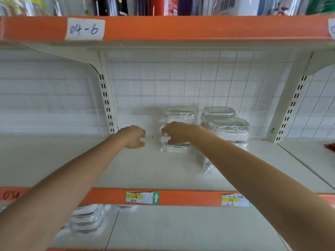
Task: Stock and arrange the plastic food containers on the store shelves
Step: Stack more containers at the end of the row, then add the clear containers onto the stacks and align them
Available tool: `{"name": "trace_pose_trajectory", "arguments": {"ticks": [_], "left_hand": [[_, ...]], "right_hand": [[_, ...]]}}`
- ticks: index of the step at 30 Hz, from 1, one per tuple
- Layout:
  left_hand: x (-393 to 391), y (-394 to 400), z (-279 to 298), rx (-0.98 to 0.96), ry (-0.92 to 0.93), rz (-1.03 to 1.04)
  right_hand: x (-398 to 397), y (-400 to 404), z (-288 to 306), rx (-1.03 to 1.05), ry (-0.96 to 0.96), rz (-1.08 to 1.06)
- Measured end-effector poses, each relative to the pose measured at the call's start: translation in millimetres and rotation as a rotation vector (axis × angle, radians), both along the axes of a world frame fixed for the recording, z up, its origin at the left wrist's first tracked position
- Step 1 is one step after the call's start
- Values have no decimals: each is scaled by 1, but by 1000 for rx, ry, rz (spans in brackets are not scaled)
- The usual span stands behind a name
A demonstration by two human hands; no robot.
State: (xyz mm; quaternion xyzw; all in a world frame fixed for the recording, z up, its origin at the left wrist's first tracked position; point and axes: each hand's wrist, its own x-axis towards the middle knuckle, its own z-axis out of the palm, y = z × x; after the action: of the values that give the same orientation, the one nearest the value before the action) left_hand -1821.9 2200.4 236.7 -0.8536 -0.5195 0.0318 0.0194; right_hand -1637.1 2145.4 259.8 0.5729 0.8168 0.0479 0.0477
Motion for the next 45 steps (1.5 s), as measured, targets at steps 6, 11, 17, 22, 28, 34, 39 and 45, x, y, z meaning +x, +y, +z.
{"name": "trace_pose_trajectory", "arguments": {"ticks": [6, 11, 17, 22, 28, 34, 39, 45], "left_hand": [[-62, -37, -8, -65, 85, 15], [-139, -72, -21, -79, 89, 35], [-219, -126, -54, -61, 3, 82], [-259, -167, -110, -148, -46, 76], [-261, -179, -187, -318, -22, 129], [-239, -172, -238, -354, -35, 143], [-229, -164, -267, -365, -50, 159], [-242, -143, -284, -341, -99, 236]], "right_hand": [[-52, -18, -12, -40, -9, 17], [-121, -40, -34, -112, -16, 99], [-202, -77, -65, -164, 133, 208], [-239, -107, -131, -264, 170, 253], [-231, -120, -215, -496, 193, 128], [-209, -108, -284, -501, 287, -21], [-202, -100, -325, -546, 336, -109], [-230, -65, -337, -507, 457, -124]]}}
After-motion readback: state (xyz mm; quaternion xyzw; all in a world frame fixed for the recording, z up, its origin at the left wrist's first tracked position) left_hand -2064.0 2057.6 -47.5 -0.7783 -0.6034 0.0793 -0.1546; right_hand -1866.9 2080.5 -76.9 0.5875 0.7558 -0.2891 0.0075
